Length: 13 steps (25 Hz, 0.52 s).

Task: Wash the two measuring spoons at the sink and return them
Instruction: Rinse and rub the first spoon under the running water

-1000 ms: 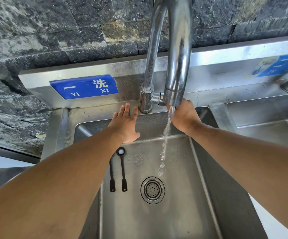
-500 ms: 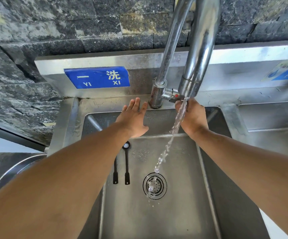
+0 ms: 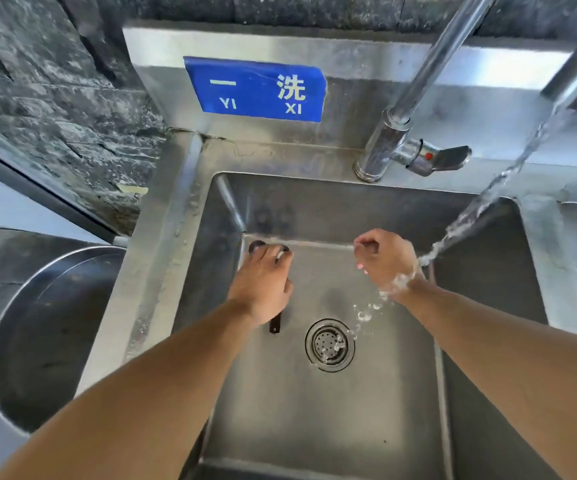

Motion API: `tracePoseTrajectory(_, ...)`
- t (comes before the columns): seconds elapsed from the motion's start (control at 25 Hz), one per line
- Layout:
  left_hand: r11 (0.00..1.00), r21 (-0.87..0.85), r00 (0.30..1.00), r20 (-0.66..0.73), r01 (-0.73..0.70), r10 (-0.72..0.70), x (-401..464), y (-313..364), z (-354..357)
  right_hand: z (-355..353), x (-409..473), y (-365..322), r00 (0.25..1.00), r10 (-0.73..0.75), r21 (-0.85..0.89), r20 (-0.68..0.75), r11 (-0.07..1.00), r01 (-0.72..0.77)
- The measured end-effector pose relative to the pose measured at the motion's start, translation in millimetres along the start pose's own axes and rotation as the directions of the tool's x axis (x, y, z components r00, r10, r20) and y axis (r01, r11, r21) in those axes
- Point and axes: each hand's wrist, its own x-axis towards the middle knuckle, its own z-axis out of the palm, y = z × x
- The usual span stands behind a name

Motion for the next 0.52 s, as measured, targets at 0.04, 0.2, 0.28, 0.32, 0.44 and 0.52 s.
tracePoseTrajectory(0.04,0.999,-0.029,0.999,0.033,0.027,-0.026,-8.9,-6.7,12.0,9.9,-0.9,3.1,0.999,-0.034,-0.01,0.03,0.999,0.034)
tracePoseTrajectory(0.2,0.979,-0.124,0.985,0.07,0.163,-0.155,-27.6,-25.3,49.6,45.2,3.7,14.4,0.986,-0.036,-0.075,0.163,0.996,0.049)
tracePoseTrajectory(0.28,0.952,-0.186,0.97,0.073,0.244,-0.234,-32.0,-31.1,67.3,66.6,4.8,19.1,0.981,-0.017,-0.072,0.194,0.997,0.031)
tracePoseTrajectory(0.32,0.937,-0.21,0.96,0.069,0.278,-0.27,-33.7,-32.8,75.7,77.0,5.3,21.8,0.978,-0.012,-0.066,0.208,0.997,0.026)
tracePoseTrajectory(0.44,0.881,-0.293,0.925,0.032,0.372,-0.379,-33.3,-33.9,98.2,104.5,12.9,29.4,0.954,0.02,-0.047,0.298,0.999,-0.006)
tracePoseTrajectory(0.52,0.842,-0.342,0.899,0.024,0.418,-0.436,-29.5,-31.6,109.4,120.3,20.9,31.0,0.921,0.118,0.005,0.371,0.992,-0.129)
